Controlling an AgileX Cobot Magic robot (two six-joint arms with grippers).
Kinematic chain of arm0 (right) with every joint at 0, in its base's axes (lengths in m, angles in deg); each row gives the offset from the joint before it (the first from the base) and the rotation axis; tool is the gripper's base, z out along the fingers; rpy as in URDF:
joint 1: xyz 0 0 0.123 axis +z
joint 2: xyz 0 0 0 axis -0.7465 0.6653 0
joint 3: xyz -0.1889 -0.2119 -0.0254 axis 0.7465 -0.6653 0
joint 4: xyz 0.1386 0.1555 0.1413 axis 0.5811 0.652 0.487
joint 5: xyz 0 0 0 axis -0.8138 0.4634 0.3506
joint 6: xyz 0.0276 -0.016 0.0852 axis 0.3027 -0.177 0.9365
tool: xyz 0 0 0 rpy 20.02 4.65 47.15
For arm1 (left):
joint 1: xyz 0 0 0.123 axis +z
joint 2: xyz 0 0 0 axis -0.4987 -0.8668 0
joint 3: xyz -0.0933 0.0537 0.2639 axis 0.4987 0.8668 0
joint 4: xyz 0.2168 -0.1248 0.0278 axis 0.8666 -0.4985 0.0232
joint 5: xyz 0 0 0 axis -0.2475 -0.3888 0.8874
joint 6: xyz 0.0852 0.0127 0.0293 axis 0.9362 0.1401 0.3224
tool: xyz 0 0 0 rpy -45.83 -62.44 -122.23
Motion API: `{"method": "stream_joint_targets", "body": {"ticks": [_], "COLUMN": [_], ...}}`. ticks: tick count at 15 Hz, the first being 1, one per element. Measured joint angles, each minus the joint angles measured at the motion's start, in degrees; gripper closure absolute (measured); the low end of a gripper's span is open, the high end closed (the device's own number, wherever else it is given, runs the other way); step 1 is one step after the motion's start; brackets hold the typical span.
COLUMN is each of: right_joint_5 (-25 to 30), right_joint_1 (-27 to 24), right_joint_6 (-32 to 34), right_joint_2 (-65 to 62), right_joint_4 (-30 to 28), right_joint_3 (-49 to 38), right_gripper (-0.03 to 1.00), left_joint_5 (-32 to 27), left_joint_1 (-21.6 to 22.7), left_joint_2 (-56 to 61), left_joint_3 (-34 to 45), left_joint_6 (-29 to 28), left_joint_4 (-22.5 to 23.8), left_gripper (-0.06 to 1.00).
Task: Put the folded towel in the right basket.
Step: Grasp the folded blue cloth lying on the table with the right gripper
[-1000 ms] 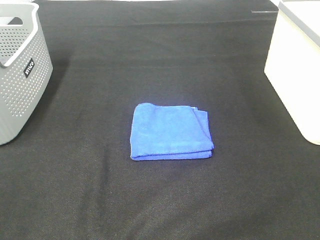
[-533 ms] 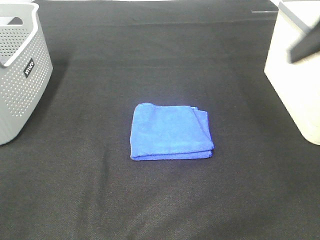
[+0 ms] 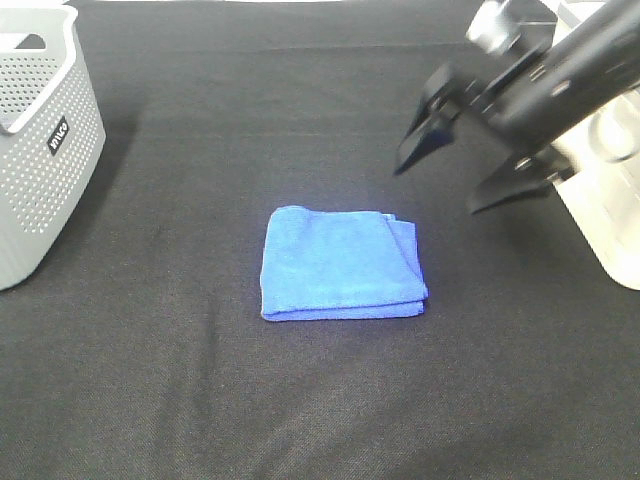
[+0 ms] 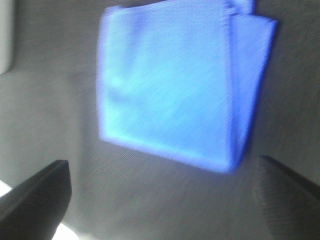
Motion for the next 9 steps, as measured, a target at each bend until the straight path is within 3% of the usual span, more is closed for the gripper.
{"method": "stream_joint_targets", "body": {"ticks": [5,9], "right_joint_5": [-1.5,-2.8], "right_joint_1": [0.0,-0.1], "right_joint_6": [0.1,0.1], "right_joint_2": [15.9,19.1], "right_joint_4": [-2.1,-1.9], "right_joint_3": [7.6,8.4], "right_gripper": [0.02,0.02], "left_joint_5": [0.0,0.0], "left_joint_1": [0.0,0.0], "left_joint_2": [0.0,0.0], "left_joint_3": [0.0,0.0], "left_joint_6": [0.0,0.0], "left_joint_4": [-0.1,-0.1], "left_gripper": [-0.03,-0.03]}}
